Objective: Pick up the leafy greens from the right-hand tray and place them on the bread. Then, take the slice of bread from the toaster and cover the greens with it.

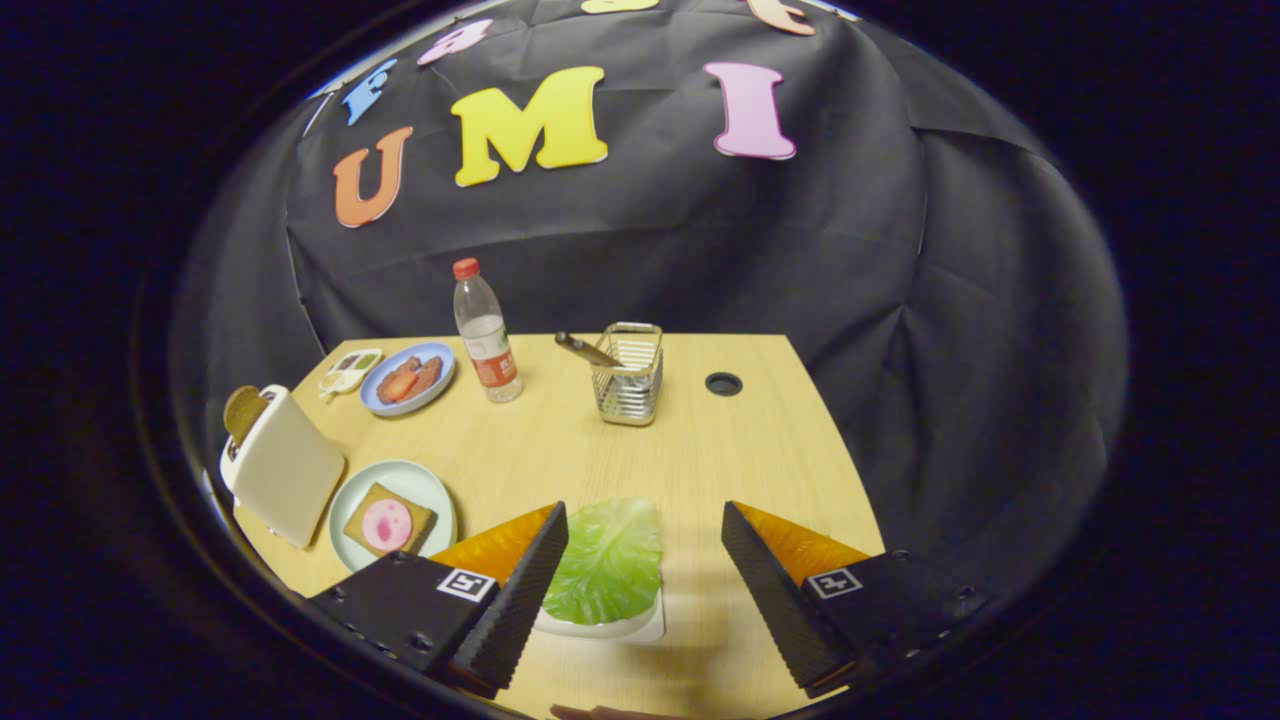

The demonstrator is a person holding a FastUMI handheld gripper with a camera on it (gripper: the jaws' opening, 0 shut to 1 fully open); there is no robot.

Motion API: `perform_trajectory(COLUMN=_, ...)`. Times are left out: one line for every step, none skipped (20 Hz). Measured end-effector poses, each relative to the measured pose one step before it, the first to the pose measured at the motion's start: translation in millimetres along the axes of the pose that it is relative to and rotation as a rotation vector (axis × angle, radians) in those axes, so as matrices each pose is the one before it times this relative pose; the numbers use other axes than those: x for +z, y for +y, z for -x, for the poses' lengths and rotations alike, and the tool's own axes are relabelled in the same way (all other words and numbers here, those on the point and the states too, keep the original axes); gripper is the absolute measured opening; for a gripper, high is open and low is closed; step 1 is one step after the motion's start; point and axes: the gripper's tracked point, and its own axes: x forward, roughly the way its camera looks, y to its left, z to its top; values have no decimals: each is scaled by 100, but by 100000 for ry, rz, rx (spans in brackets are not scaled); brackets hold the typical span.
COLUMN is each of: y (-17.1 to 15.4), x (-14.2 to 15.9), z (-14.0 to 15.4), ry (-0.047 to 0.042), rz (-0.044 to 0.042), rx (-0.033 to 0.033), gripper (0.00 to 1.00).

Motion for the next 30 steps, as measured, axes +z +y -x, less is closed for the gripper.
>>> perform_trajectory(y=136, x=-504, z=-1134, ry=2693, rz=235, rx=1210, gripper=97)
perform_trajectory(y=224, x=-671, z=-1124, ry=3412, rz=-194, rx=1457, gripper=97)
perform_trajectory(y=104, x=-488, z=-1141, ry=3543, rz=-137, rx=674, gripper=97)
perform_trajectory(y=-47, x=-422, z=-1064, ry=2988, rz=-556, rx=467, gripper=97)
perform_trajectory(y=131, x=-300, z=-949, ry=2599, rz=-785, rx=916, gripper=97)
perform_trajectory(y=53, x=-581, z=-877, ry=3014, rz=-486, rx=50, gripper=97)
perform_trajectory(y=65, x=-491, z=-934, ry=2868, rz=198, rx=61, gripper=96)
perform_trajectory(y=-98, x=-517, z=-786, ry=2885, rz=94, rx=-321, gripper=96)
perform_trajectory(y=-237, x=-355, z=-828, ry=2822, rz=-747, rx=-1162, gripper=95)
perform_trajectory(y=26, x=-454, z=-467, ry=2221, rz=-287, rx=178, gripper=95)
perform_trajectory(y=-55, x=-208, z=-522, ry=2008, rz=250, rx=-202, gripper=92)
perform_trajectory(y=294, x=-352, z=-348, ry=1626, rz=258, rx=1263, gripper=91)
perform_trajectory(y=139, x=-326, z=-394, ry=1720, rz=663, rx=580, gripper=85)
perform_trajectory(y=-78, x=-295, z=-378, ry=1625, rz=423, rx=-571, gripper=80)
perform_trajectory(y=42, x=-44, z=-207, ry=1027, rz=-710, rx=-15, gripper=76)
perform_trajectory(y=-17, x=218, z=-31, ry=-521, rz=-938, rx=-588, gripper=71)
perform_trajectory(y=46, x=167, z=-103, ry=-445, rz=-254, rx=-889, gripper=67)
perform_trajectory(y=-67, x=10, z=48, ry=-697, rz=-21, rx=-902, gripper=63)
perform_trajectory(y=42, x=17, z=45, ry=-51, rz=10, rx=-538, gripper=56)
perform_trajectory(y=-201, x=28, z=-45, ry=-557, rz=174, rx=-1792, gripper=55)
perform_trajectory(y=-351, x=-95, z=-22, ry=246, rz=-566, rx=-2458, gripper=49)
perform_trajectory(y=-63, x=-281, z=221, ry=719, rz=-573, rx=-666, gripper=42)
perform_trajectory(y=-85, x=72, z=82, ry=-585, rz=107, rx=-928, gripper=35)
perform_trajectory(y=-482, x=-39, z=-19, ry=-522, rz=1151, rx=-2793, gripper=35)
perform_trajectory(y=47, x=40, z=108, ry=-561, rz=424, rx=-328, gripper=17)
perform_trajectory(y=179, x=126, z=157, ry=-965, rz=-37, rx=563, gripper=17)
perform_trajectory(y=-87, x=-58, z=45, ry=-258, rz=269, rx=-514, gripper=16)
perform_trajectory(y=-357, x=-83, z=87, ry=-630, rz=-198, rx=-1136, gripper=16)
perform_trajectory(y=184, x=106, z=397, ry=-632, rz=-783, rx=1039, gripper=3)
perform_trajectory(y=405, x=-8, z=-140, ry=-552, rz=-788, rx=2357, gripper=2)
